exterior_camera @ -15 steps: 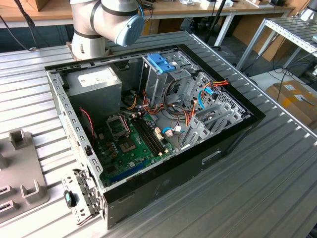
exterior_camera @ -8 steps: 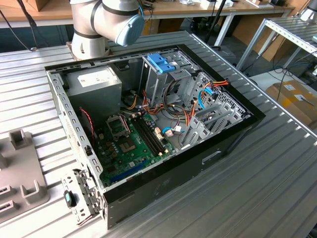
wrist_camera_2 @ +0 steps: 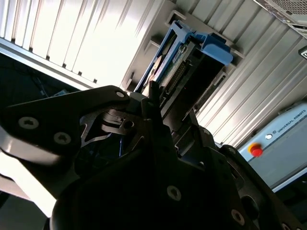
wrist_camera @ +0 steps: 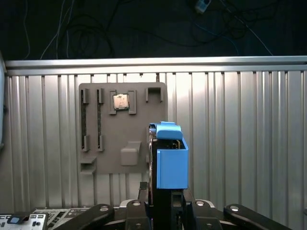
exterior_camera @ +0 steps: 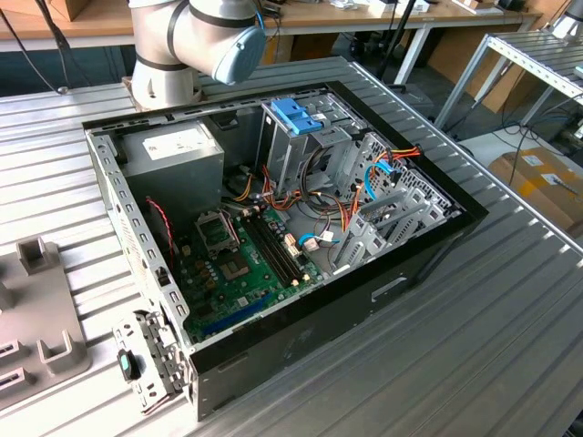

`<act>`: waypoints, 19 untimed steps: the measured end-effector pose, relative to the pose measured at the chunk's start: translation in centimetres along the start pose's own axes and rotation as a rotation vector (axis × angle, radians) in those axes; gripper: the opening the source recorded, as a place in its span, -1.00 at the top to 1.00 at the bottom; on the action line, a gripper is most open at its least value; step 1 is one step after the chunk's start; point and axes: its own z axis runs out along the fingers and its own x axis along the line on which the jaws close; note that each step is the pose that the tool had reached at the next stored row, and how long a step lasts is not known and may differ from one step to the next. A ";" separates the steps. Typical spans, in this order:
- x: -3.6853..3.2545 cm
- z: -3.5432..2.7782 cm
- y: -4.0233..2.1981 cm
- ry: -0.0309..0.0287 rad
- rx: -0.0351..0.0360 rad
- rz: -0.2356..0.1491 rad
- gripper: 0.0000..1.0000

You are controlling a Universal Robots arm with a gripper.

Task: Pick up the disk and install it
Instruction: 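Pick up the disk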

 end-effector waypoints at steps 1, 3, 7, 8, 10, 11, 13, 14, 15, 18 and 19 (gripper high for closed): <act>-0.01 0.01 -0.11 0.0000 0.0001 0.000 0.30; -0.04 0.01 -0.43 0.0000 0.0001 0.000 0.30; -0.10 0.02 -1.14 0.0000 0.0000 0.000 0.30; -0.12 0.02 -1.31 0.0000 0.0001 0.000 0.30; -0.14 0.02 -1.62 0.0000 0.0001 0.000 0.30; -0.15 0.02 -1.77 0.0000 0.0001 0.000 0.30; -0.17 0.03 -2.06 0.0000 0.0000 0.000 0.30; -0.19 0.03 -2.28 -0.0001 0.0001 0.000 0.30; -0.21 0.03 -2.47 0.0000 0.0000 0.000 0.30; -0.25 0.04 -2.95 -0.0001 0.0001 0.000 0.30; -0.27 0.04 -3.07 0.0000 0.0000 0.000 0.30</act>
